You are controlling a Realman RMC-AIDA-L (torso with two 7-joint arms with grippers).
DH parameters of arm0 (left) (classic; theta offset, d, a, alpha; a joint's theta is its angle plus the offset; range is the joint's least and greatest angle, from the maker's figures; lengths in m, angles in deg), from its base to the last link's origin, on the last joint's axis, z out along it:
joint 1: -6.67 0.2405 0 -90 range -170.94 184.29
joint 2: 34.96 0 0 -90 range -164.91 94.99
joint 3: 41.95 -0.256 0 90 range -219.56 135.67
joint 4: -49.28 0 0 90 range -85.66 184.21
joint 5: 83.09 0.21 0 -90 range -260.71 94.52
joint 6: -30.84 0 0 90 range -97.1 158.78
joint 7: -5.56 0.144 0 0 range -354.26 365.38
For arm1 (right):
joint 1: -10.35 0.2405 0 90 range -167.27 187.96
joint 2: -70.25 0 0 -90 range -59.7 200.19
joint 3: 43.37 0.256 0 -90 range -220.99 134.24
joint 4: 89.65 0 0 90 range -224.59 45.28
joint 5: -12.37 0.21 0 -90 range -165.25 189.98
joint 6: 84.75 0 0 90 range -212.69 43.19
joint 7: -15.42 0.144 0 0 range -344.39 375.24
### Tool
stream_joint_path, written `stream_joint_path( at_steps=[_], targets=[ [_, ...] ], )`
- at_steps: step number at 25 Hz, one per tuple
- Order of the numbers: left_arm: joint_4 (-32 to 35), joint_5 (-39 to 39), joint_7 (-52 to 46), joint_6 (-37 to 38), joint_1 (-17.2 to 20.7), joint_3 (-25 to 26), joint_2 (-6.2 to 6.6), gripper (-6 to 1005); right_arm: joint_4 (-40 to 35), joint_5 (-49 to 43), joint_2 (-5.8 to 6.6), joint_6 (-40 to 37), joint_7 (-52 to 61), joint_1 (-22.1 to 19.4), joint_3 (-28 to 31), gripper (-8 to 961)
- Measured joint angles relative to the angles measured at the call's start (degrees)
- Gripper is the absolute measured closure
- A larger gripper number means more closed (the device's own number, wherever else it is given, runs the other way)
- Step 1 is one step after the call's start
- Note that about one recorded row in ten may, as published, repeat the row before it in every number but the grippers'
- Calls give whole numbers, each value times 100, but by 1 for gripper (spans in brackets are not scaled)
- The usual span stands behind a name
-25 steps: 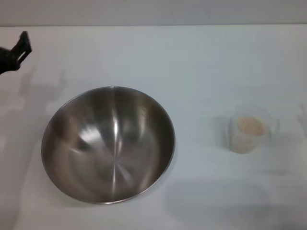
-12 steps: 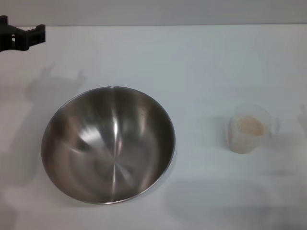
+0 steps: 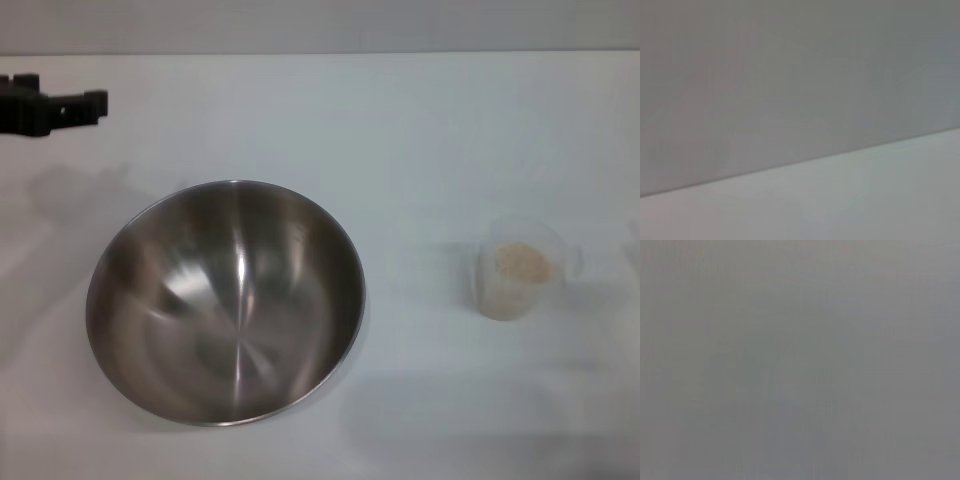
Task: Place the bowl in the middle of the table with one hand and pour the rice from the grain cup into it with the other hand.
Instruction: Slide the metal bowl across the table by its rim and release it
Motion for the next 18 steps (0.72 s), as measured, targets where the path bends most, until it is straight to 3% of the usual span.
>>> stream_joint_path(
  at_steps=[6,14,18],
  targets=[
    [-44,-30,90,-333,212,-38,-9,162,-14,0,0,0,0,-4,0,115],
    [-209,259,124,-562,522,-815,-11,162,-21,0,0,7,0,-8,0,115],
    [-215,305,125,-540,561,-969,-17,161,-25,0,0,26,0,-8,0,115]
  ],
)
